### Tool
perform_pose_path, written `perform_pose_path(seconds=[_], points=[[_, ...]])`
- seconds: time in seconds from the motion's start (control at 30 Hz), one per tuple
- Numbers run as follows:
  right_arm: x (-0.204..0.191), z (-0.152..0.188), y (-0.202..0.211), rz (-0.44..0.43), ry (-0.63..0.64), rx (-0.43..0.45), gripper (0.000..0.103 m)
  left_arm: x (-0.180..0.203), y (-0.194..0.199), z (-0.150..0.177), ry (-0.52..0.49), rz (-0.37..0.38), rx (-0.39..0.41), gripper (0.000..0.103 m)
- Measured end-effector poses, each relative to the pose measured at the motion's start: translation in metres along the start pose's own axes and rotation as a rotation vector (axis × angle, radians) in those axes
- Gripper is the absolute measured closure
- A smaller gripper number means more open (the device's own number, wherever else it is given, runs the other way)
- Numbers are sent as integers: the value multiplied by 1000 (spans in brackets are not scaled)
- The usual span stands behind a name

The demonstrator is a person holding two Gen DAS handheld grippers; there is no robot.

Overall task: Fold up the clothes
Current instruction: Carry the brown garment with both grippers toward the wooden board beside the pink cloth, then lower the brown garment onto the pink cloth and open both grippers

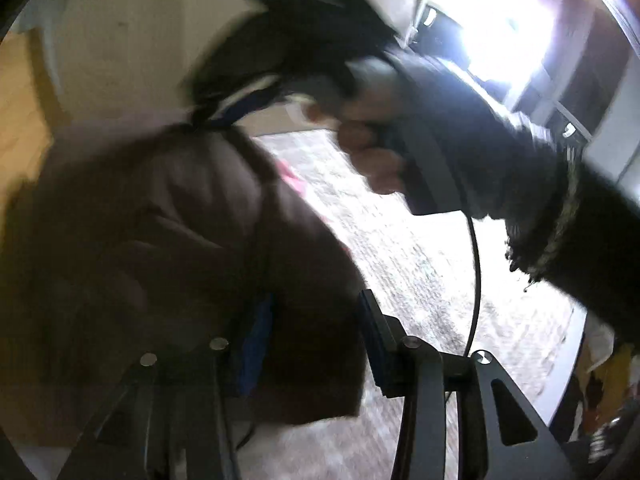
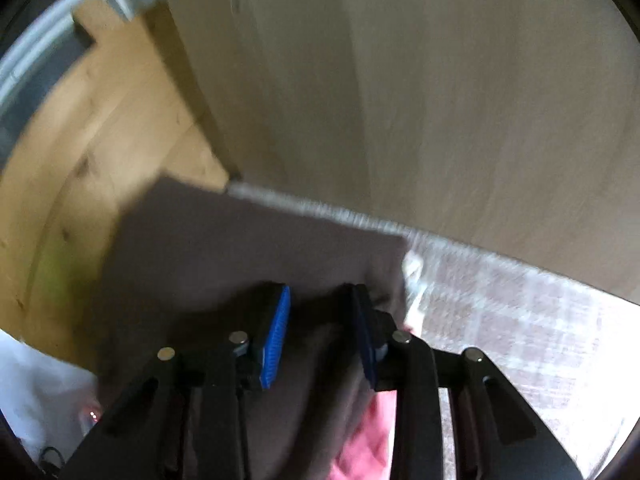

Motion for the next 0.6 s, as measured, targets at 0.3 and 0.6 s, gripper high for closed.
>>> perform_pose_path(seconds=[0.3,0.6], points=[[-17,16,40,-5,52,82,61,-178,31,-32,253,-281,90,61],[-7,23,26,21,-7,45,51,-203,-2,-28,279,-304,2,62]])
Point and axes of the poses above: each gripper's, at about its wrist camera, not at the fingertips, and y roughly against the way its jaws point, x to its right, z to its underside, the point moved 6 cm from there along -y, roughly the way its jaws point, and after that the axes turned 13 degrees about -y, right-handed, at the moved point
